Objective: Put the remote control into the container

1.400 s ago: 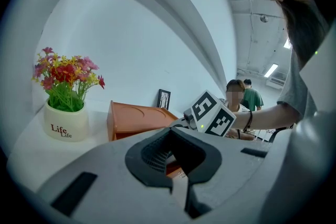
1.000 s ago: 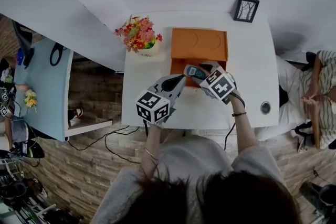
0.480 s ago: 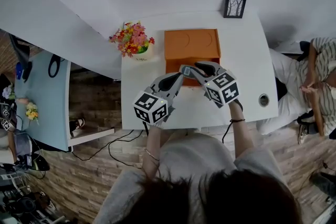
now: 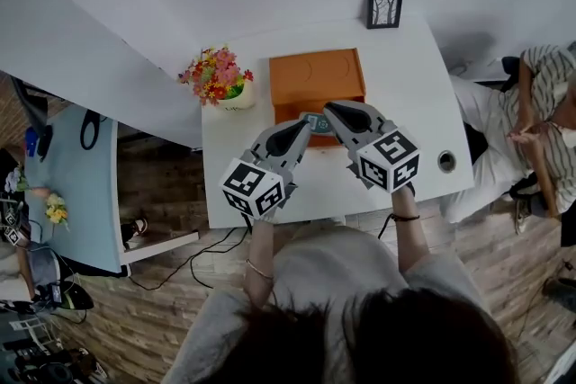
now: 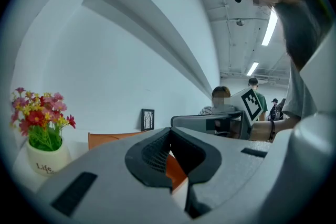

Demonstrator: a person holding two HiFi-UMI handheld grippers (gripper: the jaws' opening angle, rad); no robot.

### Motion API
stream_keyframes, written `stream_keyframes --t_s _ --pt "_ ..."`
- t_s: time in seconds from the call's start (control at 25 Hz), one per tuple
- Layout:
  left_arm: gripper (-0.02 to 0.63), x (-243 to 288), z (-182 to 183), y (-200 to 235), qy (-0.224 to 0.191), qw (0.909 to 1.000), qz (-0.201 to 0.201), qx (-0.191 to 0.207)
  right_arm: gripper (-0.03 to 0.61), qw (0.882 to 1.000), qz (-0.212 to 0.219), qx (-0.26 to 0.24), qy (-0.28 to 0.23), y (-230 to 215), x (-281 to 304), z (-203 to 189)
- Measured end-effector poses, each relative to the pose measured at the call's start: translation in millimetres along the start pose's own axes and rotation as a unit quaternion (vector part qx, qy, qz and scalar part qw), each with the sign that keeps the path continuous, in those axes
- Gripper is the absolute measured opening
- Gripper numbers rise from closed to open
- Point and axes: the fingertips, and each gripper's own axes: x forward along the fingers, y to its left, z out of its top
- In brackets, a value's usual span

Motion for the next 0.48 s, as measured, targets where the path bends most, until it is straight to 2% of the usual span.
stream_keyframes --t_s 0.16,0.48 --pt "0.003 -1 10 -8 -0.011 0.9999 -0.009 0.009 0.003 1.0 -0.003 -0.006 -0.031 8 -12 18" --pt "0.003 -6 30 -27 -0.029 0.9987 -0.028 0.03 0.0 0.998 -0.007 -0.034 -0.058 25 -30 38"
